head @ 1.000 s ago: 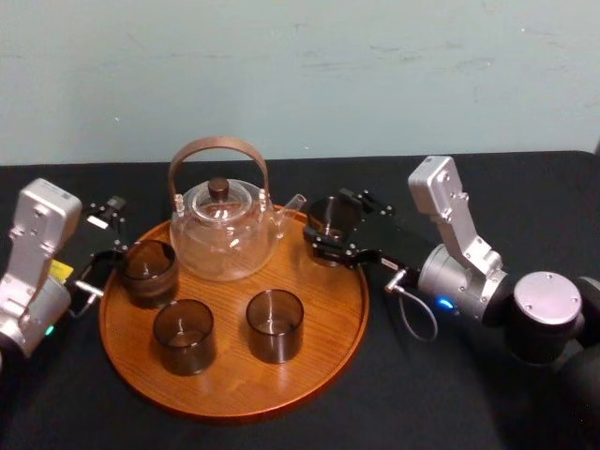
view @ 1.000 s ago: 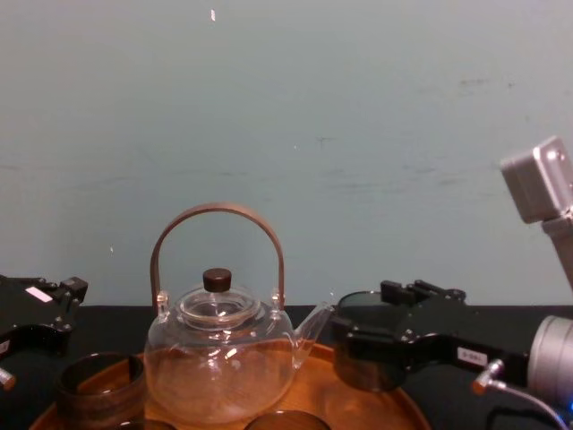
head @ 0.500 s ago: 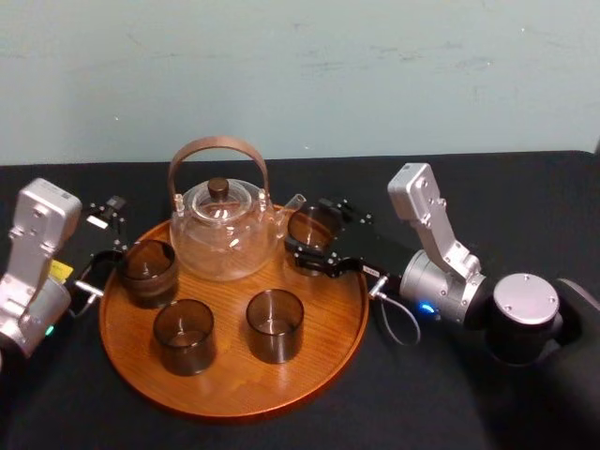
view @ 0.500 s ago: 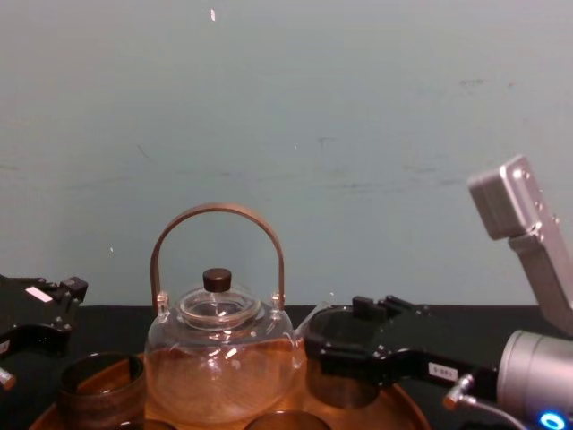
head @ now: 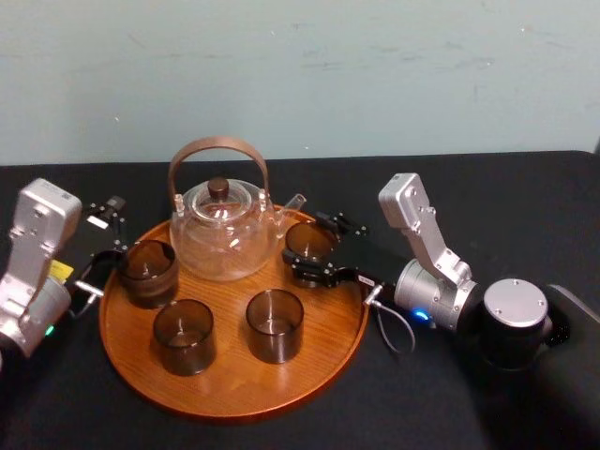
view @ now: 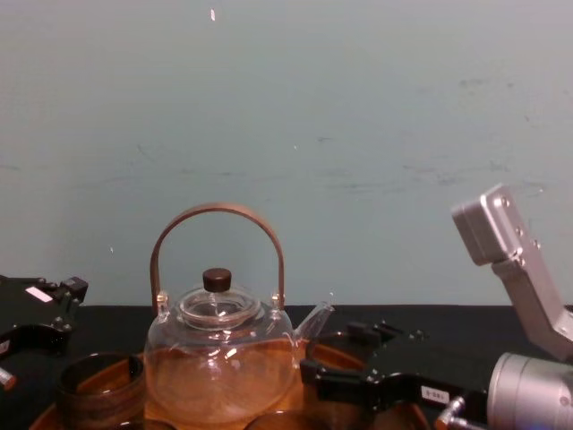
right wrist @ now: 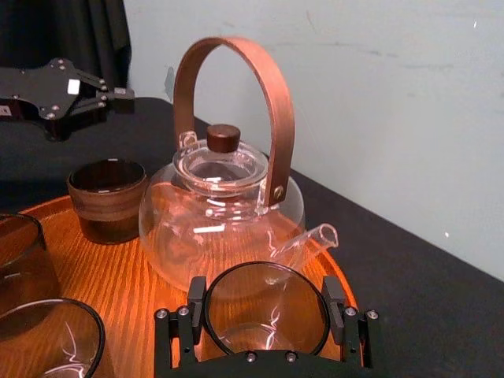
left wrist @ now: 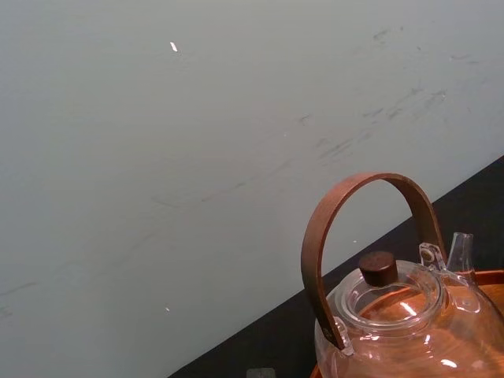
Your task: Pick up the glass from the table and place it on the tray.
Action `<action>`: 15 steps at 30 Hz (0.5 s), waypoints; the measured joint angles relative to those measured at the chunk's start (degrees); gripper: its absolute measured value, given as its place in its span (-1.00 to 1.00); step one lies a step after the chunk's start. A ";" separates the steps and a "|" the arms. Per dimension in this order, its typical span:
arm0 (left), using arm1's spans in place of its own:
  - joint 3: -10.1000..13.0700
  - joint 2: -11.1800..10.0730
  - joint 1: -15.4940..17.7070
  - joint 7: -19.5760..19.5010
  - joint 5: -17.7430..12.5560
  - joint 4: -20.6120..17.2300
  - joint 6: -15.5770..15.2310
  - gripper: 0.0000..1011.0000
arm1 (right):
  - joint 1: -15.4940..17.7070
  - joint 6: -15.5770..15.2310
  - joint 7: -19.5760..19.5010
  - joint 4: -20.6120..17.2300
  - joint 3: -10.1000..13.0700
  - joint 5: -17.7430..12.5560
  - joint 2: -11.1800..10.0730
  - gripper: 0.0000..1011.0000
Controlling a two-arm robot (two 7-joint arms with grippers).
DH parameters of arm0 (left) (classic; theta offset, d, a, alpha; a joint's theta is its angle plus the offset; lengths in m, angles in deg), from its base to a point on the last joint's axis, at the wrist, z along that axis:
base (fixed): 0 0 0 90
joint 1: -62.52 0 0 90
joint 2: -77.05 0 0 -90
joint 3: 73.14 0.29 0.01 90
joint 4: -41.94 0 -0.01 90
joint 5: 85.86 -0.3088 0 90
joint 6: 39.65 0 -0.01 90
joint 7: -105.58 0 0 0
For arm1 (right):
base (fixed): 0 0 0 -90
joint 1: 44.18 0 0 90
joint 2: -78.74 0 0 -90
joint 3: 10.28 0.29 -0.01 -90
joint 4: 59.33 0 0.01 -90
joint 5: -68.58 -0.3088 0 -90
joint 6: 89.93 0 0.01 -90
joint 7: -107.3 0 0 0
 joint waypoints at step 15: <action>0.00 0.00 0.00 0.00 0.00 0.00 0.00 -1.00 | -0.01 -0.51 -0.23 0.07 -0.03 0.13 0.07 0.85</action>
